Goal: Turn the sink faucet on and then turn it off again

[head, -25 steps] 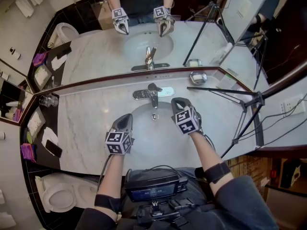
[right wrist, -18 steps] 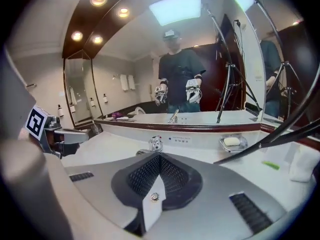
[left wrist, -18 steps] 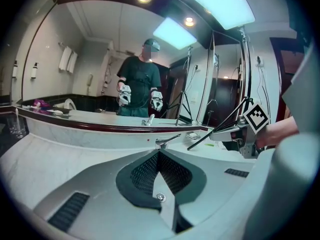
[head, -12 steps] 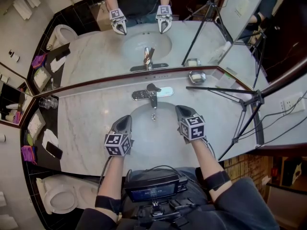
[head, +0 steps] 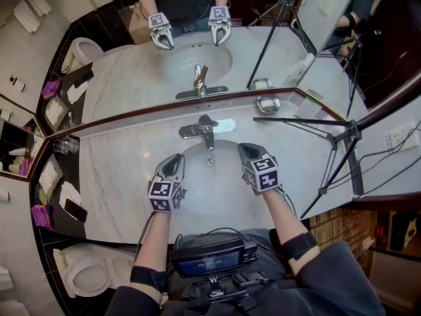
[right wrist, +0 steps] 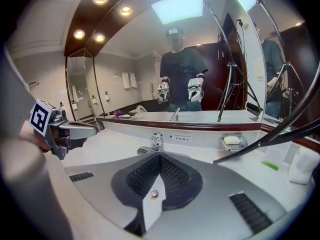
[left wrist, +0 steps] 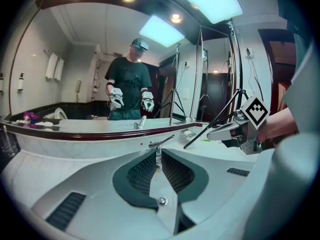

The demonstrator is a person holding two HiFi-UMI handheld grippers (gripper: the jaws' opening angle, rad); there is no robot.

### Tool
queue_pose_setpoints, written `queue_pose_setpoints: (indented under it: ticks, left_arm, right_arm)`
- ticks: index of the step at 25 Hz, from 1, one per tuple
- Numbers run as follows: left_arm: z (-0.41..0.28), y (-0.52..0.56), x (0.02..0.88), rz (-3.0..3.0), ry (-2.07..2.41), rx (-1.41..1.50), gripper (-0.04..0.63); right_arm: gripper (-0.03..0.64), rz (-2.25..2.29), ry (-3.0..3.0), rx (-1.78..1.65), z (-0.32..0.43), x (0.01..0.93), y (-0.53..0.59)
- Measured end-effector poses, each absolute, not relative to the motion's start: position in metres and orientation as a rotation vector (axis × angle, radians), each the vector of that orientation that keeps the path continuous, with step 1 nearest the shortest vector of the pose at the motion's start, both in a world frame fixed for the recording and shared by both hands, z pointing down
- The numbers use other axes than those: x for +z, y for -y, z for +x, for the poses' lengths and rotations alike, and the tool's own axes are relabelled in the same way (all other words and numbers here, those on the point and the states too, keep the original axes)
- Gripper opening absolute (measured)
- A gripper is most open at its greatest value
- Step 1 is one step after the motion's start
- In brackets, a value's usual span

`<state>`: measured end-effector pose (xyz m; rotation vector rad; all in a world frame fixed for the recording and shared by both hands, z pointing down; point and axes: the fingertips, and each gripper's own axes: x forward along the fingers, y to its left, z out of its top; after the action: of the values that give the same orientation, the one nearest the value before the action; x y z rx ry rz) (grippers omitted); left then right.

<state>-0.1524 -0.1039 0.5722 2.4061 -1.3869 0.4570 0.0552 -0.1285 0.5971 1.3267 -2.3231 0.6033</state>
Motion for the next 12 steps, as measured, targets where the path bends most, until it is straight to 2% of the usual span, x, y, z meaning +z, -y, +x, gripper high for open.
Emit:
queue_pose_setpoints:
  ticks: [10, 12]
  left_arm:
    - [-0.092, 0.151, 0.570, 2.701, 1.153, 0.827, 0.189]
    - [-0.082, 0.161, 0.576, 2.737, 1.116, 0.890, 0.196]
  right_arm:
    - [0.020, 1.330, 2.309, 0.613, 0.061, 0.603, 0.129]
    - [0.020, 1.341, 2.307, 0.615, 0.064, 0.605, 0.129]
